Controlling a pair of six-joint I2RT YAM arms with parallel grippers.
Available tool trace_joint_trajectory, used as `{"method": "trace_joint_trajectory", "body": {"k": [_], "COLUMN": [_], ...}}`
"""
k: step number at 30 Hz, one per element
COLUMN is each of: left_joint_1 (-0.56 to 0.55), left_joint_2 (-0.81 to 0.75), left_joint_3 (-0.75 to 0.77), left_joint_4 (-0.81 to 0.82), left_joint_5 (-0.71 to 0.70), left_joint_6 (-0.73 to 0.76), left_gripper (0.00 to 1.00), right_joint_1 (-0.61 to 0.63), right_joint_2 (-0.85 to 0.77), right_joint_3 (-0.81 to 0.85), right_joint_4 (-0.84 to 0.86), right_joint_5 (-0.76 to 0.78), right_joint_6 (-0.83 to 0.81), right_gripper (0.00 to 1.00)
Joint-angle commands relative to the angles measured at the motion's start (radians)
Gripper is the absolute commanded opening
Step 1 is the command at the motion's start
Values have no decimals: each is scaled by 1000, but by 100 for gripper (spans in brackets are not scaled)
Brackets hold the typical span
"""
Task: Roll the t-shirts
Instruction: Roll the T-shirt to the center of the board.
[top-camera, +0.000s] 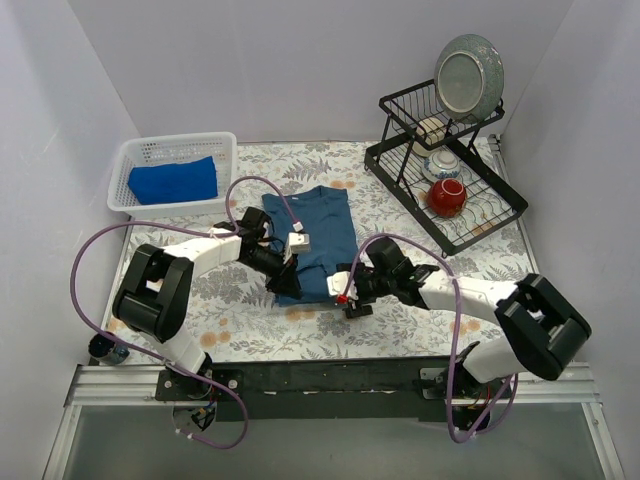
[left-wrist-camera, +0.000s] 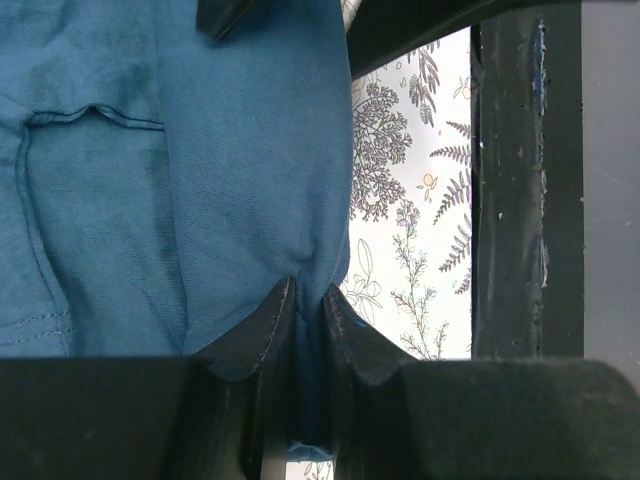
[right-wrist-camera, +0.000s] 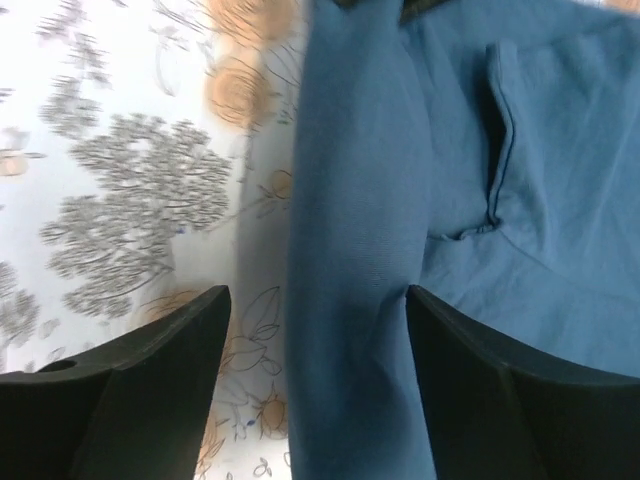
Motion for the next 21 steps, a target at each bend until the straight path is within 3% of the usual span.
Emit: {"method": "trace_joint_trajectory", "body": {"k": [1, 2, 4, 5, 6, 10, 14, 17, 21], "left_joint_1": [12, 15, 15, 15, 15, -23, -82, -129, -163], "left_joint_2": [-8, -9, -29, -41, -60, -254, -359, -348, -322], "left_joint_3": [24, 20, 12, -8, -29, -189, -331, -359, -382], "left_joint_4": [-12, -14, -11, 15, 36, 254, 473, 529, 590], "left_joint_5": [63, 62, 51, 34, 25, -125, -282, -369, -432], "left_joint_6": [-9, -7, -9, -16, -21, -85, -90, -101, -87], "left_gripper": [8, 9, 13, 23, 27, 45, 56, 67, 63], "right_joint_1": [7, 7, 7, 7, 7, 7, 7, 7, 7], "right_joint_2": [69, 89, 107, 122, 129, 161, 172, 181, 184], "right_joint_3": [-25, -31, -33, -17, -2, 53, 81, 93, 99], "right_joint_4": [199, 254, 273, 252, 232, 158, 144, 124, 112], "right_joint_5": [102, 125, 129, 114, 110, 85, 70, 57, 56], "right_joint_6": [50, 47, 27, 21, 21, 56, 99, 111, 113], "right_gripper": [75, 72, 55, 47, 30, 1, 1, 1, 1]}}
